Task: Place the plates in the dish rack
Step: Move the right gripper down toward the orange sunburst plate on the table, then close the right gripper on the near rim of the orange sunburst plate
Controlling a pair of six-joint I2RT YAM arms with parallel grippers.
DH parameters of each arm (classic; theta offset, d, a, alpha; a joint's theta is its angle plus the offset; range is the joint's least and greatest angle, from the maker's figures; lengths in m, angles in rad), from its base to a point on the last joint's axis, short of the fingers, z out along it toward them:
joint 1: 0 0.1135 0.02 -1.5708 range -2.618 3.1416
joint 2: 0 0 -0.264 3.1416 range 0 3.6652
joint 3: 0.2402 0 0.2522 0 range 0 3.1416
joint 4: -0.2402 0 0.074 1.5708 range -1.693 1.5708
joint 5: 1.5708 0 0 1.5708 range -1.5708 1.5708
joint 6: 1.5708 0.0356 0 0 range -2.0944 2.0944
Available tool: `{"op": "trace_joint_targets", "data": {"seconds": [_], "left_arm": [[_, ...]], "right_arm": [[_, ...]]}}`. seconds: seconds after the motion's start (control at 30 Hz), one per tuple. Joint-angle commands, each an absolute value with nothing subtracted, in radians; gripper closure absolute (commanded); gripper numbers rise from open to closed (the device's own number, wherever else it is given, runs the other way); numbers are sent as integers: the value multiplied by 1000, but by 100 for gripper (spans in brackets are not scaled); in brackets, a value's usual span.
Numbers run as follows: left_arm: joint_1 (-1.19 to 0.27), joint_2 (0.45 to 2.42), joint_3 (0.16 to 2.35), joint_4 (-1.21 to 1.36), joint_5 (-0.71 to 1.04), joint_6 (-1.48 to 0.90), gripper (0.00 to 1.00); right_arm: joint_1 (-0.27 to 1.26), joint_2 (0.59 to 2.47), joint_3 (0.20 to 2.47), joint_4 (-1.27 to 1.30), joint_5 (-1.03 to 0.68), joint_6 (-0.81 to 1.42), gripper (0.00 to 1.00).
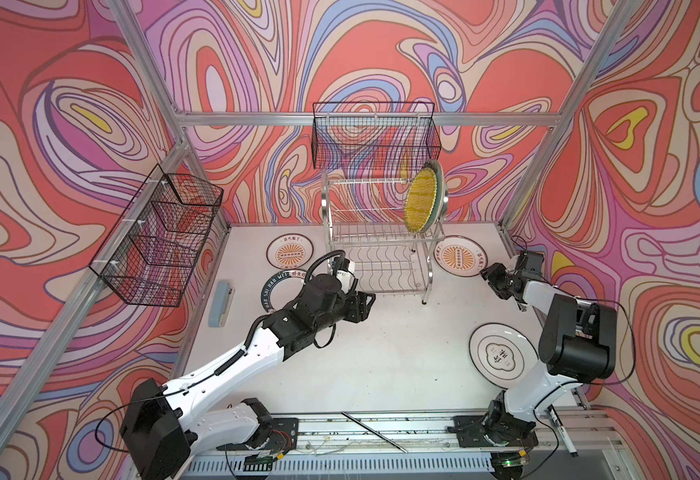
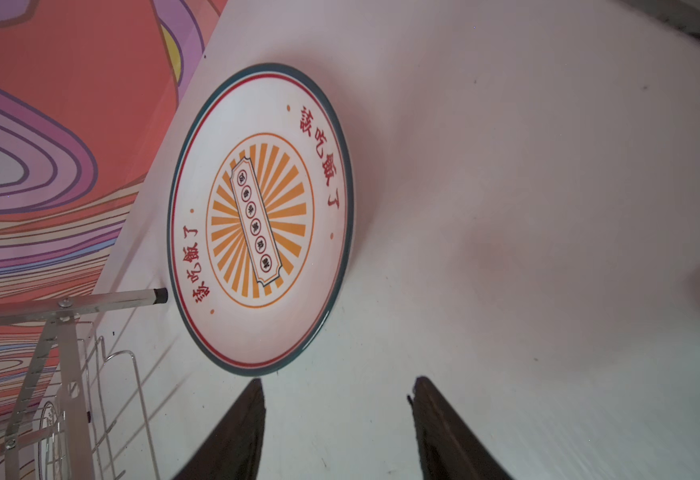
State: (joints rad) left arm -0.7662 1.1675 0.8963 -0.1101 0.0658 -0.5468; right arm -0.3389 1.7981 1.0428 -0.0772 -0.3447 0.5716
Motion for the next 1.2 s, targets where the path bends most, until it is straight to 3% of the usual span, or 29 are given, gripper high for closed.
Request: {"op": "trace_joint_targets", "data": {"seconds": [0.0, 0.6, 0.8, 1.17], "left_arm": [[-771, 1149, 921, -124, 81, -541, 36], [-772, 1124, 914, -137, 65, -529, 37], [-773, 1110, 904, -137, 64, -531, 37], [-773, 1082, 888, -139, 60, -537, 37]], "right_arm": [[-339, 1882, 1101, -48, -401, 587, 43], [-339, 2110, 1274, -61, -409, 618, 54], [-339, 2155, 1302, -89, -400, 621, 63], [-339, 2177, 1303, -100, -413, 606, 90]]}}
